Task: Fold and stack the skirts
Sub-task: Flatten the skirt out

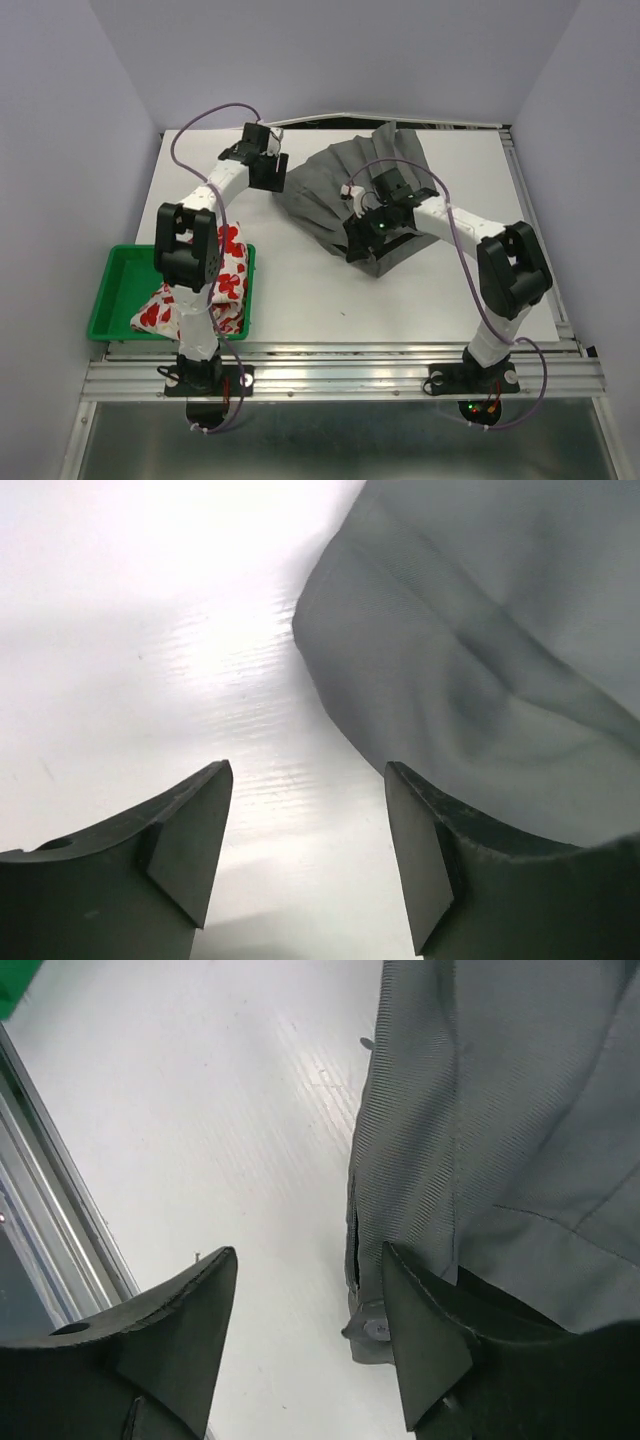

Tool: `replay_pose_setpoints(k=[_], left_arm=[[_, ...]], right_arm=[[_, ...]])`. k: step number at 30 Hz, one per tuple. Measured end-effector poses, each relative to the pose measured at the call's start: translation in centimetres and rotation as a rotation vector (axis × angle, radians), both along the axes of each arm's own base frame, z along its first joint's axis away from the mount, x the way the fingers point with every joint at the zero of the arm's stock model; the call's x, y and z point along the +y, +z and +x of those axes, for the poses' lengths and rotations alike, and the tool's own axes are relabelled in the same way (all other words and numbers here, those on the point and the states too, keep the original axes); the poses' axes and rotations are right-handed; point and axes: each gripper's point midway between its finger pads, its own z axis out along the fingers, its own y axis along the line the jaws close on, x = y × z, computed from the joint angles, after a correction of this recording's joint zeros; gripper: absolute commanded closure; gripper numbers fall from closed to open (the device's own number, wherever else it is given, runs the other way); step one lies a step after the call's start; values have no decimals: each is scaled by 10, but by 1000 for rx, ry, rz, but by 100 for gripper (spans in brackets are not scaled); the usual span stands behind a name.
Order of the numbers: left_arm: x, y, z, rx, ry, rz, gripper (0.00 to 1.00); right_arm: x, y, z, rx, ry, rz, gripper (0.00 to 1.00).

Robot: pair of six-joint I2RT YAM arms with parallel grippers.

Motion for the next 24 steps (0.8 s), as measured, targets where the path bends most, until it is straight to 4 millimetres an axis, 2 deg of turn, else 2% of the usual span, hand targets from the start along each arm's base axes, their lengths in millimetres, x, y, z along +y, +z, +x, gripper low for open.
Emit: replay_pose_setpoints(k=[3,5,8,9,10,11,13,15,17,18,22,24], left_arm=[[-5,38,-5,-73,-71,-111,21],[-18,62,-9,-117,-148,-182,21],[-39,94,-12,-191,-264,-251,22],[-41,98,-11,-200,-276,-256,23],[-44,102,-9,-208,-282,-255,25],[-46,103,-5,-212,-283,-255,35],[-53,100,1,-198,-297,-267,43],[-66,90,6,-174,-339,-293,43],[-73,75,-3,-125,-388,-308,39],[-79,63,-15,-78,-435,-306,39],[-110,40,-58,-13,-657,-222,34],[-141,29,-97,20,-828,-162,33]], right_arm=[[-7,11,6,12,-31,19,34],[-24,25,25,-3,-95,45,34],[-76,50,75,-63,-257,67,35],[-99,58,94,-96,-323,61,36],[-120,63,108,-124,-386,44,37],[-143,66,122,-148,-450,20,40],[-174,68,142,-180,-536,-26,42],[-189,60,154,-185,-581,-69,41],[-203,38,164,-163,-622,-133,37],[-208,27,166,-143,-634,-159,36],[-228,-12,163,-35,-664,-231,34],[-236,-20,159,6,-677,-244,33]])
